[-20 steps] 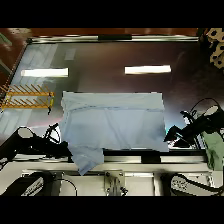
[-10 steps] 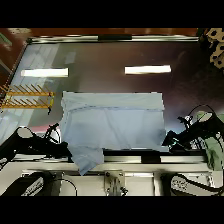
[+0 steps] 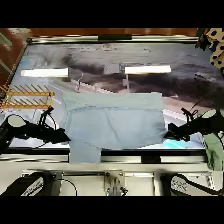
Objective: Fold the shirts.
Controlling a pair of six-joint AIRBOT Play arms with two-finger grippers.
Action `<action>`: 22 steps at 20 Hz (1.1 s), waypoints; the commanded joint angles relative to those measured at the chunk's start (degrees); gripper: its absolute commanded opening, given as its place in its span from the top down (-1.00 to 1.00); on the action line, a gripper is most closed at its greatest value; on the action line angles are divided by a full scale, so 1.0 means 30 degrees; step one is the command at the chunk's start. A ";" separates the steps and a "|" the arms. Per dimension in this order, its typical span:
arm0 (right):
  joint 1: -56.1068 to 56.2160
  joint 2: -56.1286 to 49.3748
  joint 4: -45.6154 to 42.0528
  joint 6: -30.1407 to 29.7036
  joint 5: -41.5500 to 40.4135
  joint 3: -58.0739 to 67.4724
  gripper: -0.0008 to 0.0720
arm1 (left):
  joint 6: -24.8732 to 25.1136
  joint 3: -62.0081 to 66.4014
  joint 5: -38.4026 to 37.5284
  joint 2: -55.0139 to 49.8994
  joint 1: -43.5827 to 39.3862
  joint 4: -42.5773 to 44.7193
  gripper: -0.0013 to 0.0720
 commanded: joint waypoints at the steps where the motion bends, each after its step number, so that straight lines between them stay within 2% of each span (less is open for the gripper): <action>1: 0.1326 0.0503 0.0969 0.0051 -0.0029 0.1872 0.84 | 0.0124 0.2229 0.0619 -0.1195 0.0022 0.0007 0.90; 3: 0.2674 0.0503 0.0882 0.0219 -0.1180 0.3264 0.84 | 0.0612 0.3861 0.0568 -0.2703 0.0066 0.0007 0.90; 5: 0.3271 0.0459 -0.0342 0.1355 -0.2521 0.4845 0.84 | 0.0765 0.5880 0.0495 -0.4466 0.0554 0.0007 0.89; 8: 0.3286 -0.0845 -0.1909 0.2157 -0.1588 0.7300 0.84 | 0.0823 0.9158 -0.0736 -0.7563 0.2018 -0.0007 0.89; 11: 0.3461 -0.2419 -0.1413 0.2441 -0.1923 0.8488 0.84 | 0.0743 1.2269 -0.1661 -1.0163 0.2601 -0.0299 0.89; 16: 0.4408 -0.4350 -0.0685 0.2594 -0.3942 0.9690 0.84 | 0.0678 1.6094 -0.1632 -1.3566 0.2572 -0.2863 0.89; 22: 0.4677 -0.5202 -0.0787 0.3359 -0.5501 1.0448 0.84 | 0.0379 1.7894 -0.1260 -1.5591 0.2499 -0.3206 0.89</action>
